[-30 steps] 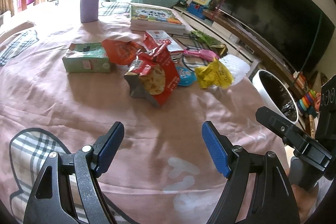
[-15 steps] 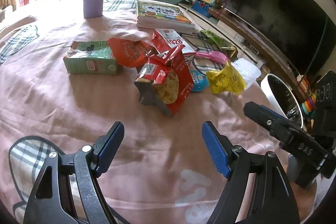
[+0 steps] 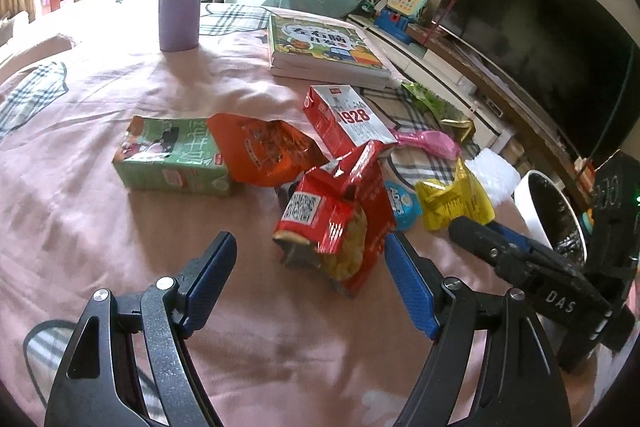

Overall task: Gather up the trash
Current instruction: 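Grasp the red snack wrapper with the left tool while the right tool grasps the yellow packet, then carry both wrappers over the bin and open both tools to drop them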

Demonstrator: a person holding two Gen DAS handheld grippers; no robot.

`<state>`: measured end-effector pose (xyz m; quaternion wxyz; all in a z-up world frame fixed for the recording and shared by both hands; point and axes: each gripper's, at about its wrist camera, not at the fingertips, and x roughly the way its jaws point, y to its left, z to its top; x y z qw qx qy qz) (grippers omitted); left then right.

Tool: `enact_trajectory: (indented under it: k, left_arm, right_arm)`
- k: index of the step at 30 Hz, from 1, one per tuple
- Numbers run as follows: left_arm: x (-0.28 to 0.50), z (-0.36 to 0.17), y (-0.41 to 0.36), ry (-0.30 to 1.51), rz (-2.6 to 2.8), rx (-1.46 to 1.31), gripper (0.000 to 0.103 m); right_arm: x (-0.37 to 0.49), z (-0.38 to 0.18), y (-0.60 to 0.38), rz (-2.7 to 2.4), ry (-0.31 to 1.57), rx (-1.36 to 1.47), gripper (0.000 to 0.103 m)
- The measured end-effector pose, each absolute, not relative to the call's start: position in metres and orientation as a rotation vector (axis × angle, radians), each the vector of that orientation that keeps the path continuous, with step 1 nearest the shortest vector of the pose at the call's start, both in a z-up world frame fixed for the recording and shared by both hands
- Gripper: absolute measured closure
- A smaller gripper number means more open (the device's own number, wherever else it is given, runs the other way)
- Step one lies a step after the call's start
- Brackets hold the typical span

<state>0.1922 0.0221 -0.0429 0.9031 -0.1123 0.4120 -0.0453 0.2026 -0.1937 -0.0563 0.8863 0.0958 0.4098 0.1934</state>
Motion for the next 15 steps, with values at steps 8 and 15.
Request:
enact_trajectory:
  k: [8,15]
  left_arm:
    - [0.198,-0.049,0.012,0.876,-0.157,-0.228,0.076]
    - [0.182,-0.040,0.002,0.850,-0.195,-0.200,0.090]
  right_arm:
    - [0.215,-0.069,-0.192,0.427,0.904,0.217,0.071]
    - [0.204,-0.065,-0.200,0.429,0.881,0.232,0.093]
